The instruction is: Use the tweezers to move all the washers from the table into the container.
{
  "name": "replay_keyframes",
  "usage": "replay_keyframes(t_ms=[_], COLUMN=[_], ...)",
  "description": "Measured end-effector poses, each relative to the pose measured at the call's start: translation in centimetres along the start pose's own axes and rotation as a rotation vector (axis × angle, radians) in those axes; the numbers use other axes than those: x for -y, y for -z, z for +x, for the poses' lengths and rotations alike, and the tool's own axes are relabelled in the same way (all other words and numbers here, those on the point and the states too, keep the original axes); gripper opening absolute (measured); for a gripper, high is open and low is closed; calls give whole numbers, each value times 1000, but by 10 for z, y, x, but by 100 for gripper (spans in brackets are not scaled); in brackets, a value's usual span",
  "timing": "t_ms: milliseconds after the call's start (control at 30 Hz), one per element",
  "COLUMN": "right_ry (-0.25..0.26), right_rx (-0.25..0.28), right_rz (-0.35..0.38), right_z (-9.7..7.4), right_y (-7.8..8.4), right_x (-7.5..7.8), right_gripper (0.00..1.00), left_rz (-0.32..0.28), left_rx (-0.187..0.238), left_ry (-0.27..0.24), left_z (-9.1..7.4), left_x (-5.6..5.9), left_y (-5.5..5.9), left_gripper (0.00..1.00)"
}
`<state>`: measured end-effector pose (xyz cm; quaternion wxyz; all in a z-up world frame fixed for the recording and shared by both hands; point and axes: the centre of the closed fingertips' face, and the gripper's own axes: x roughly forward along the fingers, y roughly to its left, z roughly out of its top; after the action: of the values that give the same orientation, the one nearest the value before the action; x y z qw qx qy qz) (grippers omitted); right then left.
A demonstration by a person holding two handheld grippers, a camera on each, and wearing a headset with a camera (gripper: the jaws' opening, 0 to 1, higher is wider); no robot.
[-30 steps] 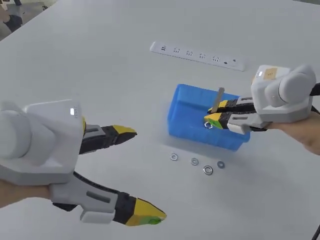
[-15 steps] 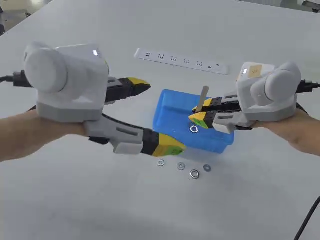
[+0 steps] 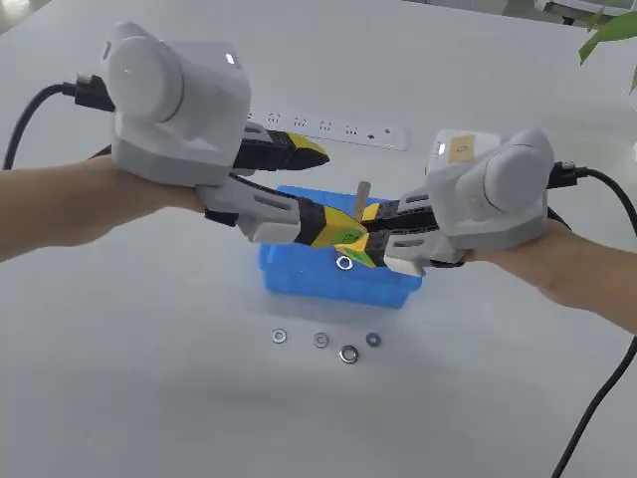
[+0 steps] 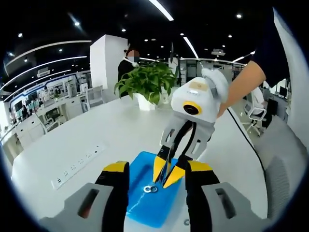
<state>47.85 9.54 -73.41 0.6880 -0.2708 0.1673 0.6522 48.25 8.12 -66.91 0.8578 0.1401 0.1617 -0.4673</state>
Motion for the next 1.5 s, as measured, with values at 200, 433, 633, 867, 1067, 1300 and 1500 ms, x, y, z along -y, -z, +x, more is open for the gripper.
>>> replay_keyframes(t_ms=[200,433,633,867,1067,1300,1500], right_ry=[-10,-24,-30,-31,-13,-5,39], right_rx=[-3,-5,-13,-18,-14,-36,-64], right_rz=[0,-10,-14,-18,-4,2,-31], right_z=[1,3,5,5,2,-3,-16], right_y=[0,-2,-2,-4,-8,-5,2], right_x=[-2,-6,-6,-7,-4,-6,-4], right_gripper=[10,10,10,11,13,22,23], left_rz=[55,101,118,134,162,154,145], left_rx=[-22,-54,-66,-77,-73,-65,-71], left_ry=[54,118,137,128,107,88,63], left_z=[6,8,7,5,1,-8,-17], left_x=[10,18,21,22,17,16,16], left_y=[-4,-4,-5,-4,-8,-15,-18], left_gripper=[29,13,8,6,6,6,6])
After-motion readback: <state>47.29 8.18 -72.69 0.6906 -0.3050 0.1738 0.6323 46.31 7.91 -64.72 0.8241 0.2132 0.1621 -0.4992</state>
